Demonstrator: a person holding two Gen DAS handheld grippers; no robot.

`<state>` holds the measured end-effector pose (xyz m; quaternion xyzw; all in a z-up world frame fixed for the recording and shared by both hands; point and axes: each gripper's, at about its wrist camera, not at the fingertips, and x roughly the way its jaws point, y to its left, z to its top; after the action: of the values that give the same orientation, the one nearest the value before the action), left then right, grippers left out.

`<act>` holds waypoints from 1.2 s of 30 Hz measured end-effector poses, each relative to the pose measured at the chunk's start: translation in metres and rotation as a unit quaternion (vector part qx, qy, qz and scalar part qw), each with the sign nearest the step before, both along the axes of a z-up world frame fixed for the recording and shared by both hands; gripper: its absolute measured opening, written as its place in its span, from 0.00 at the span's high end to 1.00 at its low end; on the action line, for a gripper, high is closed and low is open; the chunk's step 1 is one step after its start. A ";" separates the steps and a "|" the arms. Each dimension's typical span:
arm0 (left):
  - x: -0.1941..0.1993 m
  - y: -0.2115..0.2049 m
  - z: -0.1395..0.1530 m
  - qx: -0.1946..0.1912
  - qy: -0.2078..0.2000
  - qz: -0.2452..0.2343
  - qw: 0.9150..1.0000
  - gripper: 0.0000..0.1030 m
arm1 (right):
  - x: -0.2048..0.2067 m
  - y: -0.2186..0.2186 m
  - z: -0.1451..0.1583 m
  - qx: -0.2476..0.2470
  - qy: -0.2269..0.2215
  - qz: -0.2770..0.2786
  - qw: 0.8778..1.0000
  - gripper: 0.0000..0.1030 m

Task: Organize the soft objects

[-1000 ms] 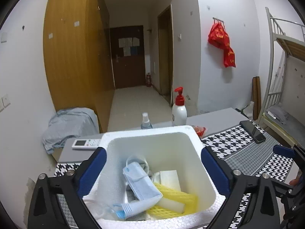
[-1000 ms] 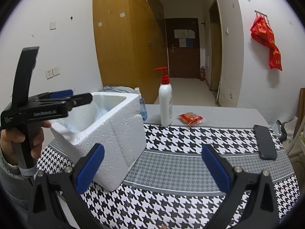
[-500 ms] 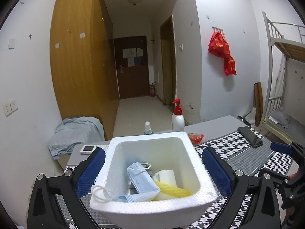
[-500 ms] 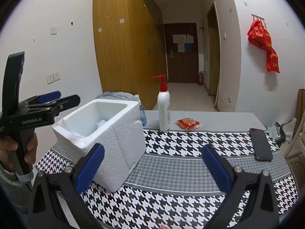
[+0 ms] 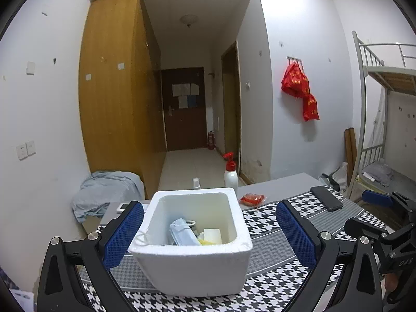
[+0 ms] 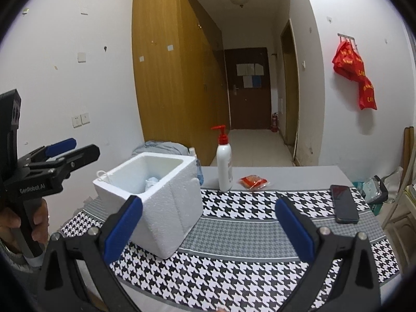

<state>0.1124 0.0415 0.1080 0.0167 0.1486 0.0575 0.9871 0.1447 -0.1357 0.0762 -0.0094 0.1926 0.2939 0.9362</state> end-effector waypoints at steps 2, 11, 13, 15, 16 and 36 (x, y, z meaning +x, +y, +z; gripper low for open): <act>-0.009 -0.002 0.002 -0.004 -0.007 0.004 1.000 0.01 | -0.009 -0.003 0.003 0.000 -0.004 0.002 1.000 0.00; -0.063 -0.012 0.004 -0.009 -0.040 0.010 0.999 0.01 | -0.053 -0.011 0.015 0.013 -0.033 0.012 0.999 0.00; -0.076 -0.014 0.001 -0.008 -0.048 0.012 0.999 0.01 | -0.062 -0.012 0.014 0.016 -0.037 0.012 0.999 0.00; -0.086 -0.016 -0.003 -0.010 -0.055 0.012 0.998 0.01 | -0.073 -0.014 0.012 0.018 -0.041 0.012 0.999 0.00; -0.090 -0.017 -0.006 -0.012 -0.056 0.012 0.998 0.01 | -0.079 -0.014 0.010 0.019 -0.044 0.012 0.999 0.00; -0.145 -0.021 -0.062 -0.021 -0.084 0.030 0.996 0.01 | -0.137 -0.018 -0.035 0.019 -0.083 0.010 0.996 0.00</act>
<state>-0.0325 0.0208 0.0461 -0.0132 0.0663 0.0851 0.9941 0.0079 -0.1540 0.0410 -0.0175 0.1087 0.3051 0.9459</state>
